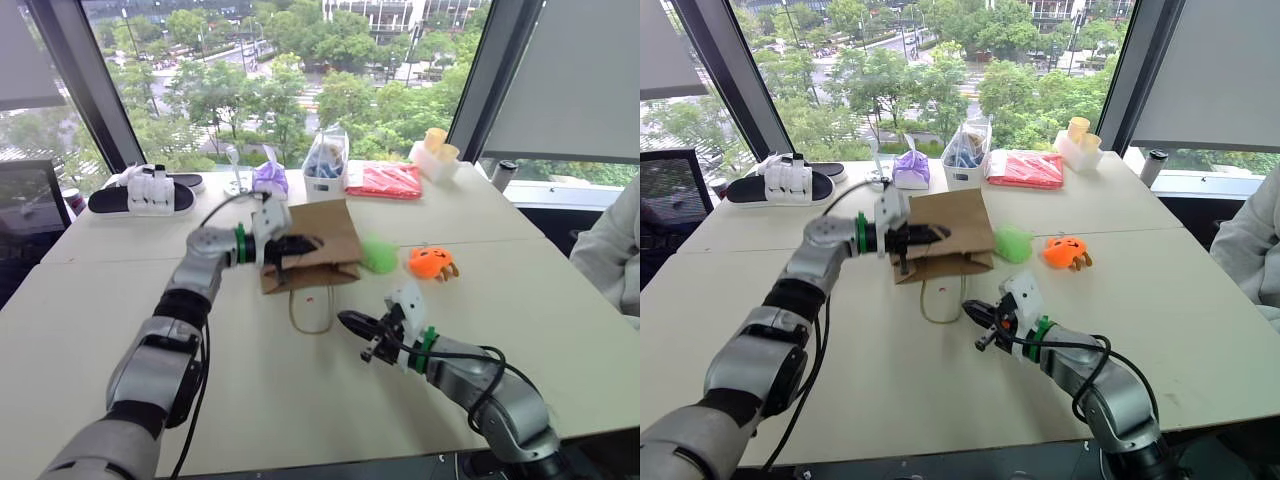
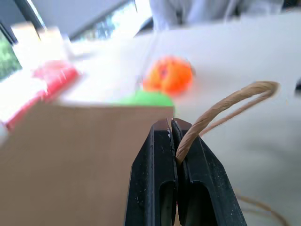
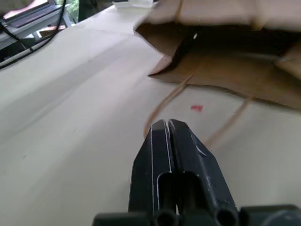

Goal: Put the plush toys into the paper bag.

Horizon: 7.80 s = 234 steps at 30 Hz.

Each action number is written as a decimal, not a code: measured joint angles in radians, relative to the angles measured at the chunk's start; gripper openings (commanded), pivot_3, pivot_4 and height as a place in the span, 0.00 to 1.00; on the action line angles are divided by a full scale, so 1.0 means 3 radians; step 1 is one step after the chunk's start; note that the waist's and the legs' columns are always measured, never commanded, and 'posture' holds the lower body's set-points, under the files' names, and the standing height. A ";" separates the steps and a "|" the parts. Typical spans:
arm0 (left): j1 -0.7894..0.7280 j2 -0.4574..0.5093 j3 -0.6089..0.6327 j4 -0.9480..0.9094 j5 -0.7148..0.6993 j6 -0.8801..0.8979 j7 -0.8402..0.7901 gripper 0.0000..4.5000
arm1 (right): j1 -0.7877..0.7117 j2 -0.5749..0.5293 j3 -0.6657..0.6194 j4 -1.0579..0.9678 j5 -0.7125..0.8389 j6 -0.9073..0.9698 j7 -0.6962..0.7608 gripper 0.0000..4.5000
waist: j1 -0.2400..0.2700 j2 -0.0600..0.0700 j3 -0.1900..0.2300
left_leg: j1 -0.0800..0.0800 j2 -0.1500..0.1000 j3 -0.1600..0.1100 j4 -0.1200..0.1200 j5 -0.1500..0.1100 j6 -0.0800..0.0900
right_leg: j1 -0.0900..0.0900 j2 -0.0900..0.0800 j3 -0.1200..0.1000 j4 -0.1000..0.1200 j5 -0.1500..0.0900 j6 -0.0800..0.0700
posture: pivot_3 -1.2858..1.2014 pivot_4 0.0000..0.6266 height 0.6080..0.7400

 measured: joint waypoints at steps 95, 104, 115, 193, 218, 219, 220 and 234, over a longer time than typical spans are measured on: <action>0.0741 0.0035 0.0720 -0.2014 -0.1462 0.2698 0.1262 0.00 | -0.2044 0.0206 -0.1172 0.4314 -0.0808 -0.1514 -0.1250 0.00 | -0.0084 0.0000 -0.0002 | 0.0022 -0.0001 0.0017 -0.0008 0.0005 -0.0012 | -0.0008 0.0001 0.0038 0.0036 0.0006 -0.0010 | 0.52 0.24 1.00; 0.0715 -0.0009 0.0730 -0.1969 -0.1474 0.2635 0.1268 0.00 | -0.0762 -0.0292 -0.0942 0.1335 -0.0364 -0.0800 -0.0342 0.00 | -0.0095 0.0000 -0.0002 | -0.0002 0.0000 0.0011 -0.0005 0.0004 -0.0012 | -0.0028 0.0003 0.0039 0.0037 0.0007 -0.0009 | 0.52 0.24 1.00; 0.0653 -0.0070 0.0737 -0.1917 -0.1523 0.2634 0.1283 0.00 | -0.0446 -0.0245 -0.0575 0.0076 0.0488 0.0359 0.0081 0.00 | -0.0054 -0.0002 -0.0004 | 0.0017 0.0004 0.0012 -0.0005 0.0004 -0.0010 | -0.0007 0.0014 0.0049 0.0007 0.0007 -0.0009 | 0.52 0.24 1.00; 0.0665 0.0132 0.0808 -0.2020 -0.1737 0.2796 0.1424 0.00 | -0.1923 0.0037 -0.1308 0.3367 -0.0292 -0.1205 0.0275 0.01 | -0.0101 -0.0001 -0.0003 | -0.0005 -0.0003 0.0000 -0.0008 0.0003 -0.0010 | -0.0028 0.0015 0.0062 0.0013 0.0012 -0.0004 | 0.52 0.24 1.00; 0.0568 0.0077 0.0762 -0.1948 -0.1753 0.2792 0.1337 0.00 | -0.1515 -0.0032 0.0087 0.1561 -0.0253 -0.0007 0.0786 0.01 | -0.0071 -0.0002 -0.0005 | 0.0000 -0.0001 0.0002 -0.0004 0.0003 -0.0012 | -0.0030 0.0020 0.0066 0.0007 0.0014 -0.0006 | 0.52 0.24 1.00; 0.0568 0.0087 0.0765 -0.1948 -0.1753 0.2792 0.1336 0.00 | -0.1555 -0.0010 0.0097 0.1680 -0.0301 -0.0056 0.0777 0.01 | -0.0066 -0.0002 -0.0005 | -0.0001 -0.0002 0.0002 -0.0004 0.0003 -0.0012 | -0.0030 0.0020 0.0066 0.0006 0.0014 -0.0006 | 0.52 0.24 1.00; 0.0568 0.0100 0.0767 -0.1948 -0.1753 0.2792 0.1336 0.00 | -0.1608 0.0030 0.0109 0.1816 -0.0365 -0.0121 0.0754 0.09 | -0.0067 -0.0002 -0.0005 | -0.0003 -0.0003 0.0002 -0.0004 0.0003 -0.0012 | -0.0032 0.0019 0.0066 0.0007 0.0015 -0.0006 | 0.52 0.24 1.00; 0.0541 0.0030 0.0839 -0.1866 -0.1754 0.2788 0.1413 0.00 | -0.1723 0.0130 0.0065 0.1885 -0.0585 -0.0414 0.0701 0.99 | -0.0097 -0.0002 -0.0005 | -0.0005 -0.0002 0.0002 -0.0004 0.0003 -0.0012 | -0.0039 0.0019 0.0066 0.0010 0.0018 -0.0005 | 0.52 0.24 1.00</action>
